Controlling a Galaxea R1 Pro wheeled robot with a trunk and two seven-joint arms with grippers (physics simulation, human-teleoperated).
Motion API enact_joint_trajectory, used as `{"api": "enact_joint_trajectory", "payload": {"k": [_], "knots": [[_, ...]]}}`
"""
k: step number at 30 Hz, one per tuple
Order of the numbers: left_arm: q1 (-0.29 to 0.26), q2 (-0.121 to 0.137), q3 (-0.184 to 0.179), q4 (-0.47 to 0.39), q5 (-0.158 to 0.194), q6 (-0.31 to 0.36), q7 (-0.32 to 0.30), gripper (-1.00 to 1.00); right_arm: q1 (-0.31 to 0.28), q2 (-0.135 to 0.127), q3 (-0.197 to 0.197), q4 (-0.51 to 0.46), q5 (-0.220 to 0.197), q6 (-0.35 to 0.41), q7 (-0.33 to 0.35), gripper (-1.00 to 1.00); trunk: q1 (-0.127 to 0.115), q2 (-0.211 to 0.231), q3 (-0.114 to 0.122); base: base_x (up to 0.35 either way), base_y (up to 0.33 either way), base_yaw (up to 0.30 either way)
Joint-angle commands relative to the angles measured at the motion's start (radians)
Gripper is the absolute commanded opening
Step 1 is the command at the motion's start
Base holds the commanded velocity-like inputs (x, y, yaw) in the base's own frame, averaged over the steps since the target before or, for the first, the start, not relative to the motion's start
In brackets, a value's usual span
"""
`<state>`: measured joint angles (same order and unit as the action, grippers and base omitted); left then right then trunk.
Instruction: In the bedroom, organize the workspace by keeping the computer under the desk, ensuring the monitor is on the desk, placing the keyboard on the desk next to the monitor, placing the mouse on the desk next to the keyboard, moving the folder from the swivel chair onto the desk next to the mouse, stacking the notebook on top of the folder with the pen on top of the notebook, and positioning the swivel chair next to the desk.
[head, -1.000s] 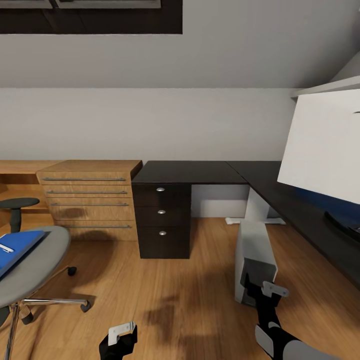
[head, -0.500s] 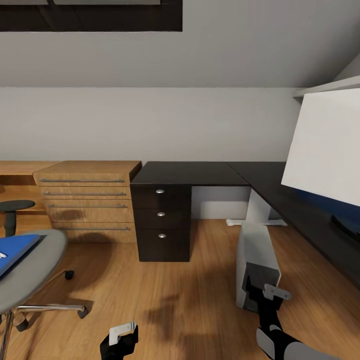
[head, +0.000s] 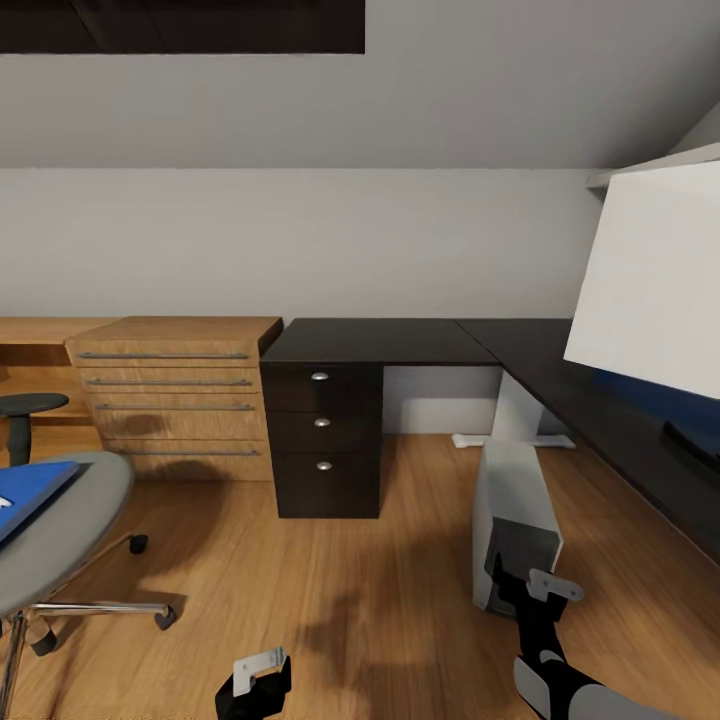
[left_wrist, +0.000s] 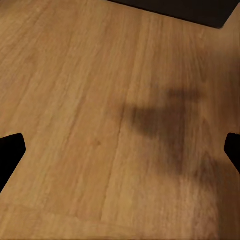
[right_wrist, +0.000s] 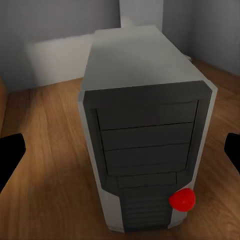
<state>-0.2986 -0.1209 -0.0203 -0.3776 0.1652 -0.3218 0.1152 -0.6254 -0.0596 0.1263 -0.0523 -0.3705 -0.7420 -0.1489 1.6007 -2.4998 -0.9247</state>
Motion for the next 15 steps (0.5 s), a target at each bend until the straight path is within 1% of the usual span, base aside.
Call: {"api": "enact_joint_trajectory", "payload": {"k": [1, 8, 15], "knots": [[-0.001, 0.000, -0.002, 0.001, 0.007, -0.004, 0.002, 1.00, 0.000, 0.000, 0.009, 0.000, -0.004, -0.002, -0.006, 1.00, 0.000, 0.000, -0.001, 0.000, 0.000, 0.000], [-0.001, 0.001, -0.003, 0.002, 0.007, -0.005, 0.001, 1.00, 0.000, 0.000, 0.009, 0.000, -0.004, -0.002, -0.006, 1.00, 0.000, 0.000, -0.001, 0.000, 0.000, 0.000], [-0.001, 0.001, -0.003, 0.002, 0.007, -0.005, 0.005, 1.00, 0.000, 0.000, 0.009, 0.000, -0.003, -0.002, -0.005, 1.00, 0.003, -0.002, -0.028, 0.000, 0.000, 0.000]]}}
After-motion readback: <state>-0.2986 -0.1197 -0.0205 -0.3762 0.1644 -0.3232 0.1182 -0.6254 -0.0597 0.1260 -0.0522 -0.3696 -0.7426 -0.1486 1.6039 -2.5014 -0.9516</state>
